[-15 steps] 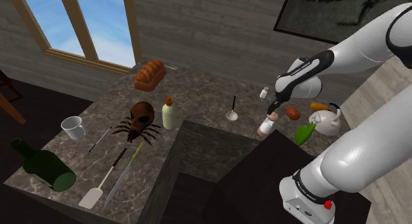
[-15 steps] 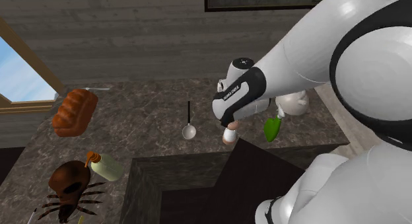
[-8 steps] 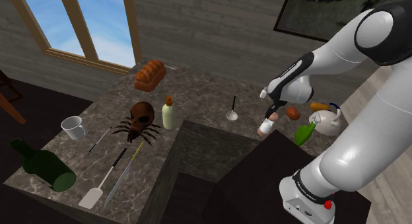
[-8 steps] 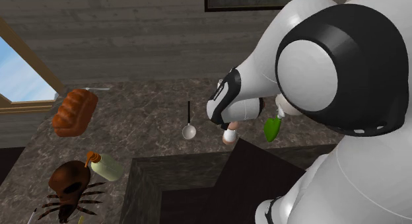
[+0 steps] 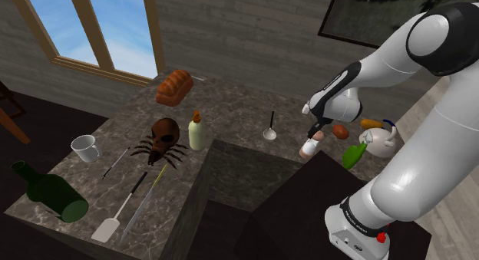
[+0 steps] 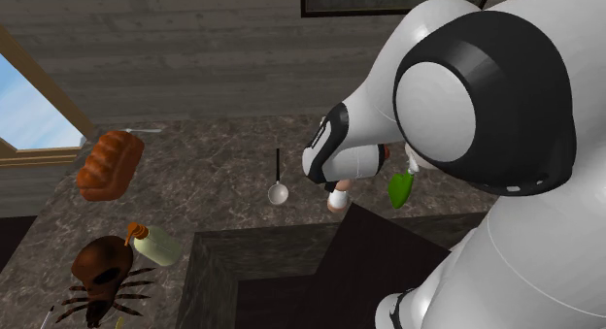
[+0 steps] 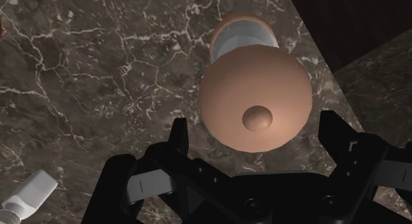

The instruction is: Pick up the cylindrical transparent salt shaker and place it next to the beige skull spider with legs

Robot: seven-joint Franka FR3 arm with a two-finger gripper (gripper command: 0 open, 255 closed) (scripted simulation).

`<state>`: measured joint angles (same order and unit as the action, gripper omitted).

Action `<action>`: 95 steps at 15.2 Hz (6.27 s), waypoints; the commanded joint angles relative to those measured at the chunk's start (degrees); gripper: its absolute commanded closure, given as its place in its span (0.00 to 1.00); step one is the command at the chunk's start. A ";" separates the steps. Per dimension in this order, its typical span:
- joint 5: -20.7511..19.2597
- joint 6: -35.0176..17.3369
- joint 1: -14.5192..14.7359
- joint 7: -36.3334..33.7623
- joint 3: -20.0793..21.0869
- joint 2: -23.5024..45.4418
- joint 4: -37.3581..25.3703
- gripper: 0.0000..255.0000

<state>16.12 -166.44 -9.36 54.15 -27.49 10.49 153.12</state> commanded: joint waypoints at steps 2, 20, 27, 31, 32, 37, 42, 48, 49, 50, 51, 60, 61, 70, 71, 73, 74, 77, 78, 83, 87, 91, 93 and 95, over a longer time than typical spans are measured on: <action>0.00 0.00 0.00 0.00 0.00 0.00 0.00 1.00; -19.16 8.47 4.30 -13.80 -8.22 -11.19 0.88 1.00; -26.85 15.54 2.52 -19.24 -7.52 -18.43 0.12 1.00; -29.19 19.65 1.59 -20.93 -6.61 -22.05 -0.64 1.00; -29.62 20.67 1.38 -21.25 -6.37 -22.89 -0.87 1.00; -31.14 25.69 0.54 -22.43 -5.14 -26.79 -2.19 1.00; -31.90 30.58 -0.02 -23.13 -3.95 -30.15 -3.84 1.00; -32.21 36.21 -0.41 -23.58 -2.60 -33.48 -6.23 1.00; -32.22 37.13 -0.45 -23.63 -2.38 -33.96 -6.67 1.00; -32.21 38.04 -0.48 -23.67 -2.17 -34.43 -7.13 1.00; -32.20 38.94 -0.52 -23.71 -1.95 -34.87 -7.59 1.00; -31.81 46.39 -0.59 -23.81 -0.26 -37.94 -12.03 1.00; -31.47 46.41 -0.05 -25.30 0.89 -38.08 -11.69 1.00; -27.30 46.20 5.75 -38.02 10.60 -36.36 -11.53 1.00; -26.79 46.15 6.45 -39.35 11.60 -35.83 -11.86 1.00; -25.77 46.05 7.83 -41.98 13.55 -34.59 -12.71 1.00; -25.29 46.01 8.53 -43.27 14.49 -33.88 -13.24 1.00; -23.89 45.92 10.52 -47.05 17.25 -31.43 -15.23 1.00; -23.47 45.91 11.15 -48.28 18.14 -30.51 -16.02 1.00; -21.73 46.10 14.14 -54.24 22.28 -25.25 -20.97 1.00; -20.90 46.65 16.29 -58.81 25.25 -20.35 -26.08 1.00; -20.61 47.65 18.30 -63.22 27.87 -14.91 -32.21 1.00; -20.67 48.36 19.31 -65.36 29.02 -12.00 -35.67 1.00; -20.84 49.21 20.32 -67.44 30.08 -8.96 -39.42 1.00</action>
<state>-4.66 -117.99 10.42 -12.16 2.01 -0.02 115.93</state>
